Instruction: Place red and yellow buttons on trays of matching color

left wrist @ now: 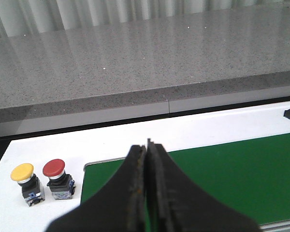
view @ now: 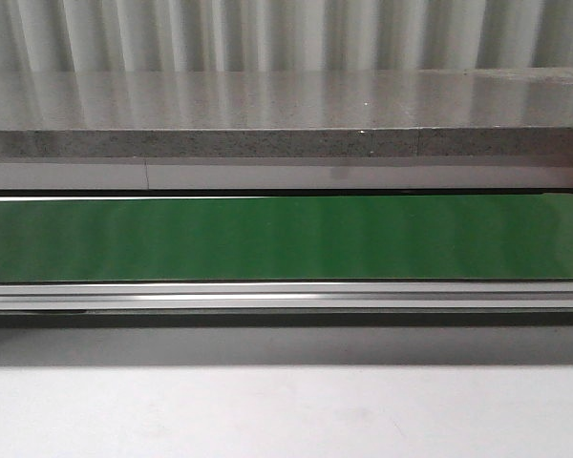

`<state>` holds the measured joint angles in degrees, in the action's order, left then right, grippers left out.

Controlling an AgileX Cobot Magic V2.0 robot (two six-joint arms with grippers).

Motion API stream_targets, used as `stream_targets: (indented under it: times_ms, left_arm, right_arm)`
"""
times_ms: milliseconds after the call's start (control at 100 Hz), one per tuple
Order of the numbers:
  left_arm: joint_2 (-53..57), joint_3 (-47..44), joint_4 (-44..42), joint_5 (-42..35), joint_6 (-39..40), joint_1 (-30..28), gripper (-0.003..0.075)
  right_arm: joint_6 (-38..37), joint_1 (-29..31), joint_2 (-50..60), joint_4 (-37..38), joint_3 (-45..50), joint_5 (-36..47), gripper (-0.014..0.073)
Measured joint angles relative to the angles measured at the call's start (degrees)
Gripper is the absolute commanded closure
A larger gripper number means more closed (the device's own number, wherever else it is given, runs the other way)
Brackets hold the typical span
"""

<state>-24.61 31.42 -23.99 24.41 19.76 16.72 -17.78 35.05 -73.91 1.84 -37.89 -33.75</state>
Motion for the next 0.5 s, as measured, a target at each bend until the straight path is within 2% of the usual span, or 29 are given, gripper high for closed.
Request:
stream_targets:
  times_ms: [160,260,500]
  left_arm:
    - [0.0,0.0,0.0,0.0,0.0,0.0,0.074]
    - [0.0,0.0,0.0,0.0,0.0,0.0,0.074]
    - [0.0,0.0,0.0,0.0,0.0,0.0,0.074]
  right_arm:
    - [0.0,-0.3,8.1,0.0,0.0,-0.7,-0.0062]
    - [0.5,-2.7,14.1,0.0,0.0,-1.3,-0.0062]
    - [6.9,-19.0,27.7,0.0,0.0,-1.3,-0.0062]
